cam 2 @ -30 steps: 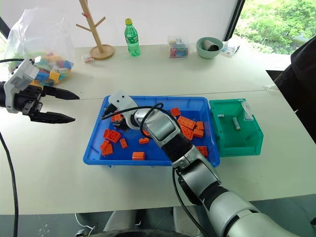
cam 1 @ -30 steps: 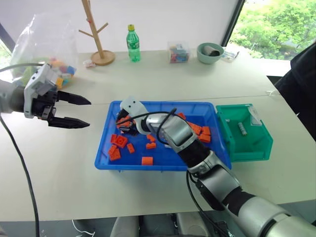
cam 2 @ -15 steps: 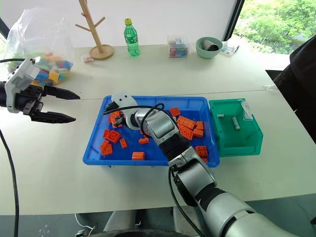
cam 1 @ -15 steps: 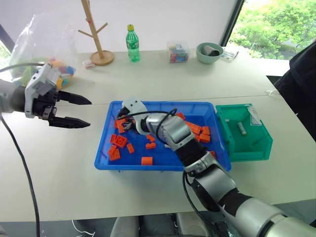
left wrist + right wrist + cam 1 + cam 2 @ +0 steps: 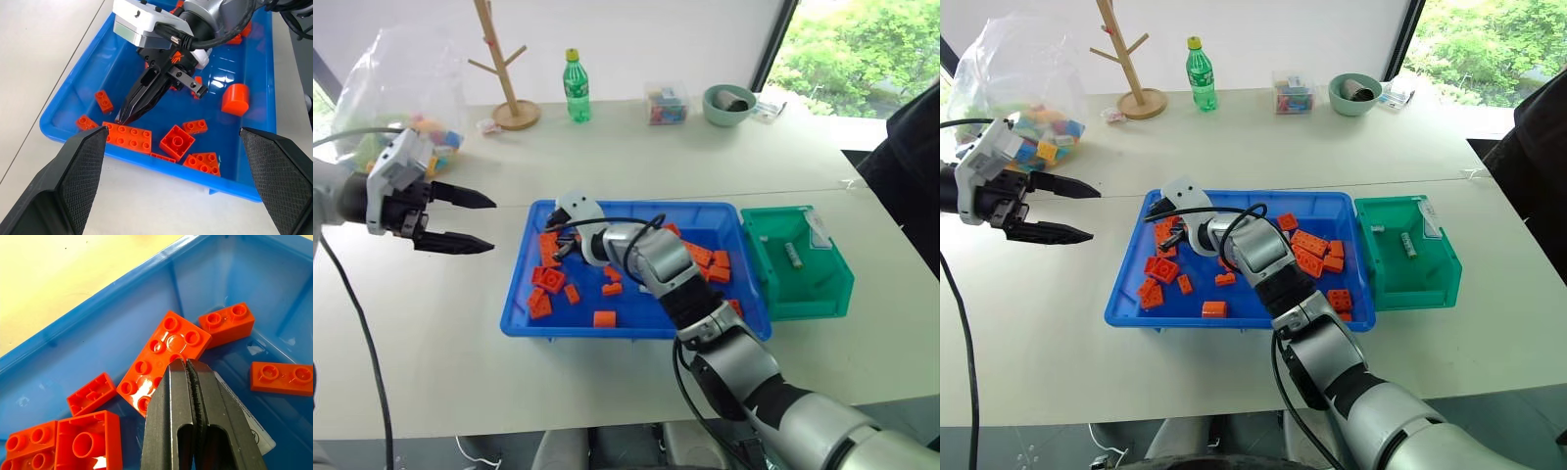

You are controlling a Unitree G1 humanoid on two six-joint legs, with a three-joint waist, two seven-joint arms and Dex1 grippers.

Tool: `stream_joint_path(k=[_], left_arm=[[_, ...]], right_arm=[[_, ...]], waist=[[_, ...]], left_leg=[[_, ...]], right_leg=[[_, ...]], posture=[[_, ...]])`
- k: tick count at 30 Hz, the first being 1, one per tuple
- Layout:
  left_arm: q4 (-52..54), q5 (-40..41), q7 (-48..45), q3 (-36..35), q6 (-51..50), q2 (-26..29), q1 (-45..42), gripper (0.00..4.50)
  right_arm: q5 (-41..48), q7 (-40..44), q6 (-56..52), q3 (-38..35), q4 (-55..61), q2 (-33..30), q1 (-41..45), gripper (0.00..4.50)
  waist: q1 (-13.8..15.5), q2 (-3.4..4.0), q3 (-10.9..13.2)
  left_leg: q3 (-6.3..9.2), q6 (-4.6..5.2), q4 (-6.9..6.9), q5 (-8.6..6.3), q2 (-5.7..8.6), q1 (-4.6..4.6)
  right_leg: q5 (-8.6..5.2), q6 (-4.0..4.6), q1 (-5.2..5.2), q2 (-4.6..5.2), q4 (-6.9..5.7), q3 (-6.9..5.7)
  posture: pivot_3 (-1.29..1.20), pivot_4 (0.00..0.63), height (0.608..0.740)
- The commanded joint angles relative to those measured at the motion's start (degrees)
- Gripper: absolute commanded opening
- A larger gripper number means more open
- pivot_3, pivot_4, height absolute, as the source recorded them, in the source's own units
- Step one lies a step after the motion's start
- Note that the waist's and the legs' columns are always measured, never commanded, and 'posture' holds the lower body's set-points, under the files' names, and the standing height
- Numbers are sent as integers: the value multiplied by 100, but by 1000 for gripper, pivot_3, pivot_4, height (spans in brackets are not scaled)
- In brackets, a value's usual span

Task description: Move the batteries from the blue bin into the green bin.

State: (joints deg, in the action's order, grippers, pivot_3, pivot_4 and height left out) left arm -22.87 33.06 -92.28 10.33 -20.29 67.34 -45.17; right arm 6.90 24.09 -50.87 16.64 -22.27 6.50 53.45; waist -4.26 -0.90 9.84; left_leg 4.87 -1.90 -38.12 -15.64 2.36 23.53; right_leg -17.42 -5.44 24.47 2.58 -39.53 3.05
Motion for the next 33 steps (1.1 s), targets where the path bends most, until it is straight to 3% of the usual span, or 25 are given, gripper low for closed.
stream_joint_path(k=[1, 4, 5, 7, 12, 31, 33], left_arm=[[11, -21, -22, -185, 84, 50, -120, 4500], [-24, -45, -22, -155, 111, 15, -155, 4500], [-35, -58, -22, -147, 120, -5, -178, 4500], [-66, -70, -22, -130, 139, -40, -227, 4500], [-95, -92, -22, -112, 156, -90, -283, 4500], [160, 26, -22, -213, 51, 98, -99, 4500], [161, 17, -22, -220, 52, 95, -99, 4500]], right_arm=[[-8, 203, -172, 62, 632, -255, 132, 51], [-18, 496, -222, 321, 928, -532, 113, 51], [-49, 743, -130, 541, 1076, -717, 88, 275], [-124, 1074, 84, 868, 1244, -987, 51, 896], [-209, 1468, 465, 1144, 1191, -1225, 34, 3237], [-541, 1637, 1740, 732, -1033, -987, 371, 3237], [-555, 1678, 1733, 704, -1048, -937, 348, 2428]], waist=[[11, 0, 0], [12, 0, 0], [7, 0, 0], [-2, 0, 0], [-5, 0, 0], [5, -1, -1], [5, -1, -1]], left_leg=[[0, 0, 0, 0, 0, 0], [0, 0, -1, 0, 1, 0], [0, 0, -1, 0, 1, 0], [-1, 0, -1, 0, 0, 0], [-1, 0, -1, 0, 0, 0], [-1, 0, -1, 0, 0, -2], [-1, 0, -1, 0, 0, -2]], right_leg=[[0, 0, 0, 0, 0, 0], [0, 0, -1, 2, 0, 0], [0, 0, -1, 2, 0, 0], [0, 0, 1, 0, 0, 0], [0, 0, 0, -1, 0, -1], [0, 0, 0, 0, -2, -1], [0, 0, -1, 0, -2, -1]], posture=[[0, 150, 736], [0, 150, 736], [0, 150, 736], [0, 150, 736], [0, 150, 736], [0, 150, 736], [0, 150, 736]])
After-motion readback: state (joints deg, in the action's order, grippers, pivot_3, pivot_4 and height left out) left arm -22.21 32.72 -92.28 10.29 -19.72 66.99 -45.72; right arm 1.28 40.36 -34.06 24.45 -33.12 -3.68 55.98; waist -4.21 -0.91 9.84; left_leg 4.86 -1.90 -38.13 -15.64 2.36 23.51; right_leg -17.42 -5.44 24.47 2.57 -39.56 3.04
